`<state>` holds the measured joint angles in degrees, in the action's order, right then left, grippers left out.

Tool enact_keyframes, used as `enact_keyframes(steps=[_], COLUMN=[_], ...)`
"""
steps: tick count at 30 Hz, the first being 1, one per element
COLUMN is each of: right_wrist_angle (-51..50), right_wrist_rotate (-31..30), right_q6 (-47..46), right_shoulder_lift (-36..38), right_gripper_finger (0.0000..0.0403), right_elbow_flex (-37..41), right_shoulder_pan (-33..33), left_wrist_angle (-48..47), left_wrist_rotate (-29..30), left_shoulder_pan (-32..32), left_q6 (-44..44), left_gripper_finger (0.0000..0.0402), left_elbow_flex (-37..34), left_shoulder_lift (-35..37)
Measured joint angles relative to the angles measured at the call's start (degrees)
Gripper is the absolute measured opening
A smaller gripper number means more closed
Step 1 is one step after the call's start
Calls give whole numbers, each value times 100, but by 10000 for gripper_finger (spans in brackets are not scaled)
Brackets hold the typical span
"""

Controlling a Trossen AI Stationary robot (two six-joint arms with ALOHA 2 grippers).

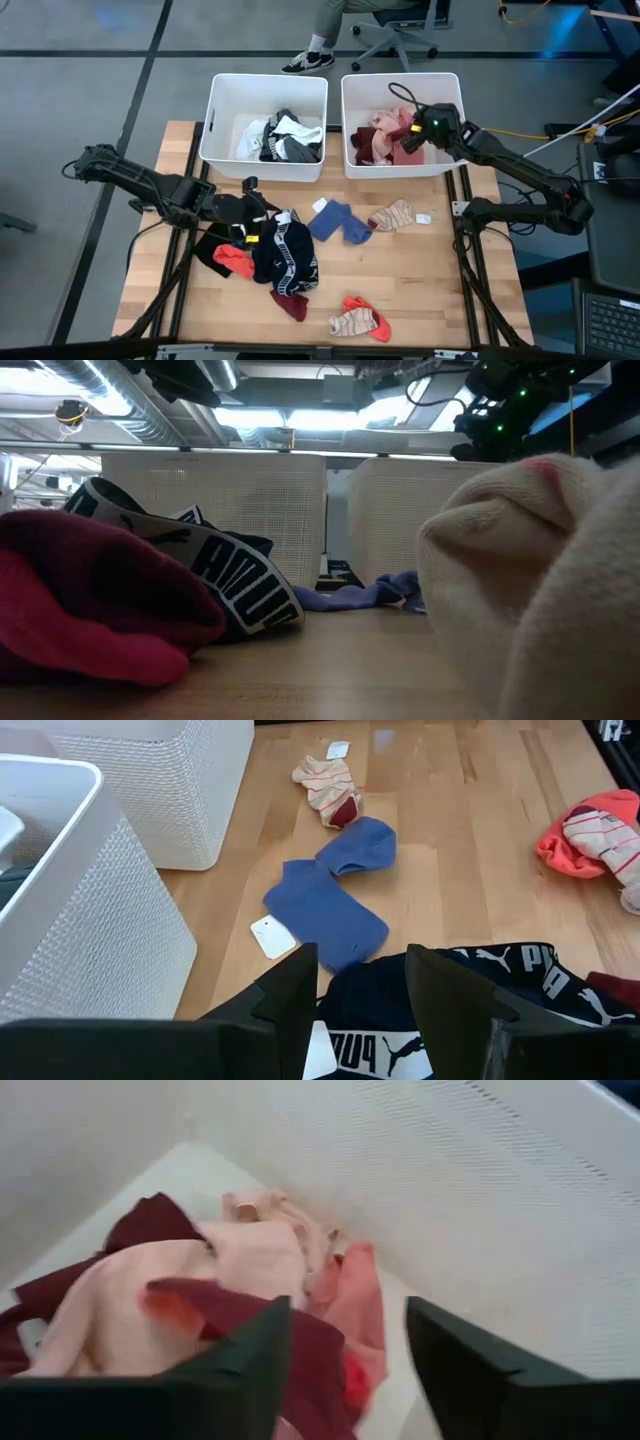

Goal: Sort clothes
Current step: Put the top maroon sock into the right white laundry bin, then put the maroon sock into the right white laundry bin

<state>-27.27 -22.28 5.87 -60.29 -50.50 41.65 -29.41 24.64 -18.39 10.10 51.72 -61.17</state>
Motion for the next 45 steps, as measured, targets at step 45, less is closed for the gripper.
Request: enact_keyframes(steps=[45], right_wrist_angle=[4883], right_wrist_rotate=[1685], right_q6=[692], right_shoulder_lift=[439], right_gripper_finger=[323], right_elbow_flex=[1285], right_shoulder_pan=[-5519], left_wrist_angle=[437], left_wrist_rotate=[-2208], left_shoulder_pan=[404], left_q6=[-615], left_gripper_finger=[143], left_elbow_flex=[-2], left_shoulder_lift=[-2861])
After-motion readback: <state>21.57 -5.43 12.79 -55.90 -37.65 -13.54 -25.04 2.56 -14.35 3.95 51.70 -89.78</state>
